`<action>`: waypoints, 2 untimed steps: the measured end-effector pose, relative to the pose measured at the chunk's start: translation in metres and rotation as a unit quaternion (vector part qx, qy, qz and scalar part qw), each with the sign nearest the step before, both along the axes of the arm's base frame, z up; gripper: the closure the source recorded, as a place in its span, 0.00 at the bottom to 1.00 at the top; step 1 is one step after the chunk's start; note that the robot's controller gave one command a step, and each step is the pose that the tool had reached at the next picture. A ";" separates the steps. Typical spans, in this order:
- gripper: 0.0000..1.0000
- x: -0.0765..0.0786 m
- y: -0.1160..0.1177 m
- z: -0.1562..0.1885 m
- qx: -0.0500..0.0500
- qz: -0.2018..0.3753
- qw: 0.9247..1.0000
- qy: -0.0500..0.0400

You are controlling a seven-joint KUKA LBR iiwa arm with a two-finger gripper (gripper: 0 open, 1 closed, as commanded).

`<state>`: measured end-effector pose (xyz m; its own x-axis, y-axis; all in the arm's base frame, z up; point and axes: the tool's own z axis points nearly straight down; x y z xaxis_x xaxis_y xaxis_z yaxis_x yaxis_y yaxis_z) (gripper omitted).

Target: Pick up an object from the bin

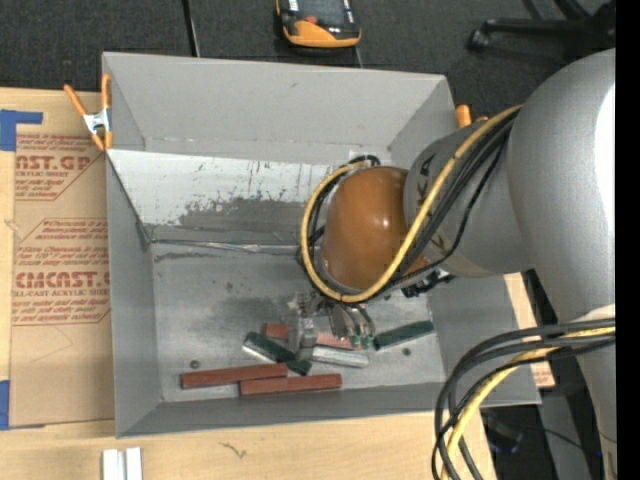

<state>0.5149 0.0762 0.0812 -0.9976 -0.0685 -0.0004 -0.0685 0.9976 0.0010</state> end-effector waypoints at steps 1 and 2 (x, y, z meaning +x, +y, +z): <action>1.00 -0.001 0.000 0.007 0.000 0.000 1.000 0.002; 1.00 -0.001 0.000 0.017 0.000 0.000 1.000 0.001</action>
Offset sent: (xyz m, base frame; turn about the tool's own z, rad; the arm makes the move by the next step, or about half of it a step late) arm 0.0000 -0.0001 0.0328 0.0000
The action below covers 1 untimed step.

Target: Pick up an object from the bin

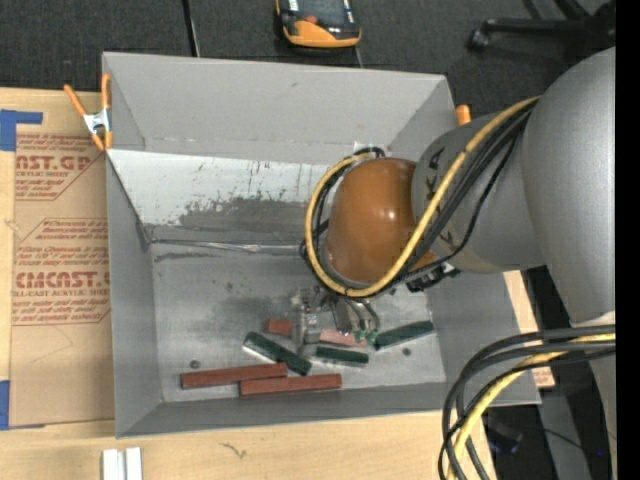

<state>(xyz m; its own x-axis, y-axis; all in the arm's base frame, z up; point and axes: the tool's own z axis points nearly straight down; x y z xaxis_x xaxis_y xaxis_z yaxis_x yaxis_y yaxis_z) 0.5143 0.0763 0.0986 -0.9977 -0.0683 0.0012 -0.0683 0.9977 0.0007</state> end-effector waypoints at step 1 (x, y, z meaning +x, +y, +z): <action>1.00 0.000 0.000 0.009 0.000 0.000 1.000 0.000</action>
Offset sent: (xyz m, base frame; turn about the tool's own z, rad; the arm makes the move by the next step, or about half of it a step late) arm -0.0002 0.0001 0.0450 0.0000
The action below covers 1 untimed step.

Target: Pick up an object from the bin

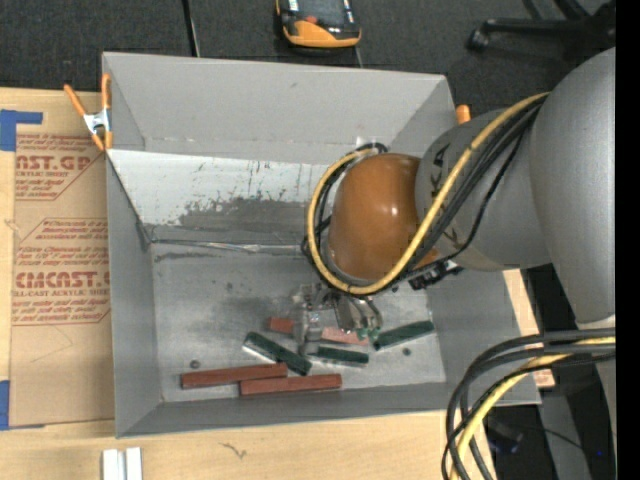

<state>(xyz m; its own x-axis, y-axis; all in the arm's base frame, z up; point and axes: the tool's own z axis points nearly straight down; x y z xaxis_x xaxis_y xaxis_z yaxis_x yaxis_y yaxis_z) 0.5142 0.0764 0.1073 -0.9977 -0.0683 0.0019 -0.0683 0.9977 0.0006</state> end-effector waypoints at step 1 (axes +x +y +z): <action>1.00 0.000 0.000 0.011 0.000 0.000 1.000 0.000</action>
Offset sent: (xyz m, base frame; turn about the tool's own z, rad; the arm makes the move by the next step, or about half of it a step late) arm 0.0001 0.0001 0.0357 0.0000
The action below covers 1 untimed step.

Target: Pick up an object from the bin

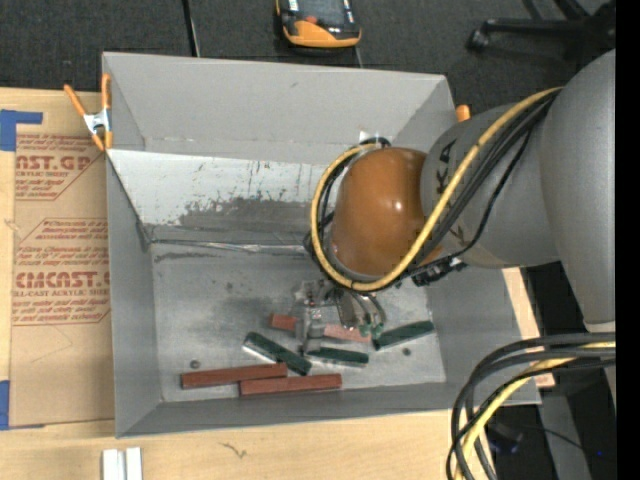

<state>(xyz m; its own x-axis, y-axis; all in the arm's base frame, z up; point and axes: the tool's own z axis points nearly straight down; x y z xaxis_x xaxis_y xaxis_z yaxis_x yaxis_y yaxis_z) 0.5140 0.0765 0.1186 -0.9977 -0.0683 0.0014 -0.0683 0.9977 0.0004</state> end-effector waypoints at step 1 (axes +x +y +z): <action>1.00 0.001 0.000 0.011 0.000 0.000 1.000 -0.001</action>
Offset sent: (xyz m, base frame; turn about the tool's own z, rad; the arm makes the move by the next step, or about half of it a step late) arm 0.0000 0.0000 0.0450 0.0000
